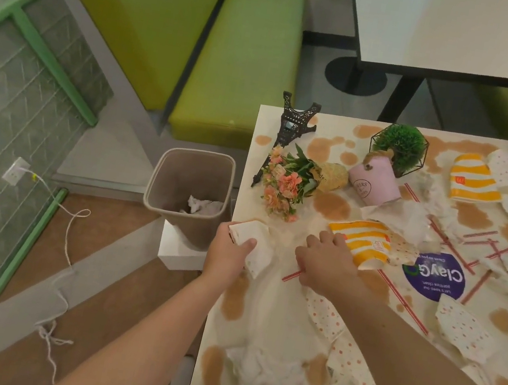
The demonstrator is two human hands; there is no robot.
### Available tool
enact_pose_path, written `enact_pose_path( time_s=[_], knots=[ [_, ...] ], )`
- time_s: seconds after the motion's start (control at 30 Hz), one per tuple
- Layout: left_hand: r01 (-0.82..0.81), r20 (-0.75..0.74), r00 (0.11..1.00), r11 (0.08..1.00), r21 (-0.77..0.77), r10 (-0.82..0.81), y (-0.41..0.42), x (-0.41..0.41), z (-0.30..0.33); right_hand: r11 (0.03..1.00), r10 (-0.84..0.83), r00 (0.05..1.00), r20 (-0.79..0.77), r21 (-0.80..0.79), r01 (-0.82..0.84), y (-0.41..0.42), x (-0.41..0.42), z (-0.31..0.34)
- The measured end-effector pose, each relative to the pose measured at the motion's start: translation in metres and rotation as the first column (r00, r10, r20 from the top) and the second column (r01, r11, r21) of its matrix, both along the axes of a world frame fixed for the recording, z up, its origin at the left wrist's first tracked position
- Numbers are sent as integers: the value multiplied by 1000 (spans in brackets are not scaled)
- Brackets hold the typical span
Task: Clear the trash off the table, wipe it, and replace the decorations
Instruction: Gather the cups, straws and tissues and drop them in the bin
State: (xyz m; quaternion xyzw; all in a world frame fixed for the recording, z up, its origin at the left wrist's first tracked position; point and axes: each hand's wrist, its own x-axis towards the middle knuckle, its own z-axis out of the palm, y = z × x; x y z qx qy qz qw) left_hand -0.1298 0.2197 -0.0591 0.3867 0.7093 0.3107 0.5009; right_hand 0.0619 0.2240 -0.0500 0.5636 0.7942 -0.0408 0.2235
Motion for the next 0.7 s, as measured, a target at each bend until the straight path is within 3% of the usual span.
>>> enact_pose_path(
  time_s=[0.2,0.37,0.43,0.5,0.57,0.7],
  knots=[
    [-57,40,998,998,-11,57,3,-12,1,998,52,997,-53,-39,-54,7,-3,2],
    [-137,16,990,990,-21,138,15,-39,9,992,-96,921,-378,41,120,14,-21,1],
    [-185,11,983,983,-5,185,25,-55,13,961,-199,763,-616,30,275,19,-37,3],
    [-225,13,974,974,6,225,36,-72,17,912,-302,539,-786,-75,402,22,-59,10],
    [-246,24,969,969,10,246,47,-87,23,868,-367,374,-852,-169,466,28,-85,17],
    [-262,29,965,965,-8,262,77,-120,27,809,-391,192,-900,-237,538,52,-136,21]
  ],
)
